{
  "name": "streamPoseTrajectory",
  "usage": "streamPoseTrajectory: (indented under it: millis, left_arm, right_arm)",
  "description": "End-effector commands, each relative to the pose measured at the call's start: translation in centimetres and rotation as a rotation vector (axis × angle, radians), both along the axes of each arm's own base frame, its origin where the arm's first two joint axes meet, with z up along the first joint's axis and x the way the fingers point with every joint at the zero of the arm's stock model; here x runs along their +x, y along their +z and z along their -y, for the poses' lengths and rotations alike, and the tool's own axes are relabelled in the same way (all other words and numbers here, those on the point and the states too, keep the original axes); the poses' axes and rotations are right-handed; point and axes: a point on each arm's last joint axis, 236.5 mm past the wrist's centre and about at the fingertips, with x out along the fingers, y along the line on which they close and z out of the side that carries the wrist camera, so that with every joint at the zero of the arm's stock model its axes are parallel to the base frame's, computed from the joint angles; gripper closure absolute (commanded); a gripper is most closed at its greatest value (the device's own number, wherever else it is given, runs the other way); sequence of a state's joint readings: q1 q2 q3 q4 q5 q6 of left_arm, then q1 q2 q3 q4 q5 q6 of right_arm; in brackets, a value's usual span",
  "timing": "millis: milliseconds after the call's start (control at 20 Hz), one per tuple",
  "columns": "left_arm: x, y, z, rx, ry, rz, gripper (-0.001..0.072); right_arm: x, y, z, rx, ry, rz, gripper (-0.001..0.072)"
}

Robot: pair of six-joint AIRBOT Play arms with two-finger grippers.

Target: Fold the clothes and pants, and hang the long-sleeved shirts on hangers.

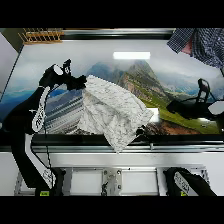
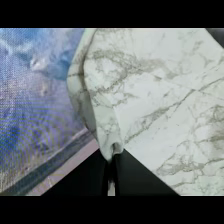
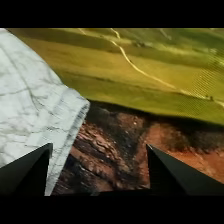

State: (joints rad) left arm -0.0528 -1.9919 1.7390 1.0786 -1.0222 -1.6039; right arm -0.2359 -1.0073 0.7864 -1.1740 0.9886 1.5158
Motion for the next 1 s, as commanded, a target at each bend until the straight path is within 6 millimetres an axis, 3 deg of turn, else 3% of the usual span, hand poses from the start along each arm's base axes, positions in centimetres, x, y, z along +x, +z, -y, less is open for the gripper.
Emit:
streamPoseTrajectory:
  millis: [0, 100, 300, 450, 600, 650, 700, 750, 850, 900, 950]
  left_arm:
    - [0.0, 0.4, -0.1, 0.000, 0.000, 0.003, 0.0701]
    - [-0.1, 0.4, -0.1, -0.001, -0.002, -0.002, 0.0701]
    - [-0.4, 0.3, 0.0, -0.002, -0.009, -0.014, 0.0701]
    - [-0.4, 0.3, 0.0, -0.002, -0.010, -0.014, 0.0701]
    - [-0.5, 0.3, 0.1, -0.003, -0.011, -0.015, 0.0701]
    - [-0.6, 0.3, 0.1, -0.003, -0.013, -0.020, 0.0701]
    - [-0.8, 0.2, 0.1, -0.004, -0.017, -0.027, 0.0701]
    - [-1.1, 0.2, 0.2, -0.005, -0.024, -0.039, 0.0701]
    - [-1.5, 1.0, 0.3, -0.007, -0.035, -0.044, 0.0701]
    - [-1.3, 2.5, -0.1, -0.008, -0.030, -0.019, 0.0701]
    - [-0.9, 4.6, -0.5, -0.006, -0.025, 0.028, 0.0701]
  right_arm:
    - [-1.0, -6.8, -1.4, 0.119, -0.009, -0.160, 0.0122]
    - [0.3, -8.6, -4.4, 0.191, 0.052, -0.148, 0.0122]
    - [2.6, -10.1, -9.0, 0.283, 0.101, -0.089, 0.0123]
    - [3.6, -10.5, -10.9, 0.298, 0.109, -0.055, 0.0123]
    - [4.7, -10.4, -11.4, 0.287, 0.083, -0.015, 0.0125]
    - [5.0, -10.4, -11.4, 0.278, 0.077, -0.002, 0.0169]
    - [5.3, -10.4, -11.4, 0.271, 0.071, 0.009, 0.0377]
    - [5.7, -10.2, -11.3, 0.265, 0.067, 0.025, 0.0537]
    - [6.7, -8.9, -11.2, 0.258, 0.082, 0.068, 0.0638]
    - [7.7, -7.1, -11.2, 0.237, 0.116, 0.127, 0.0689]
    - [9.0, -4.3, -11.0, 0.208, 0.152, 0.208, 0.0689]
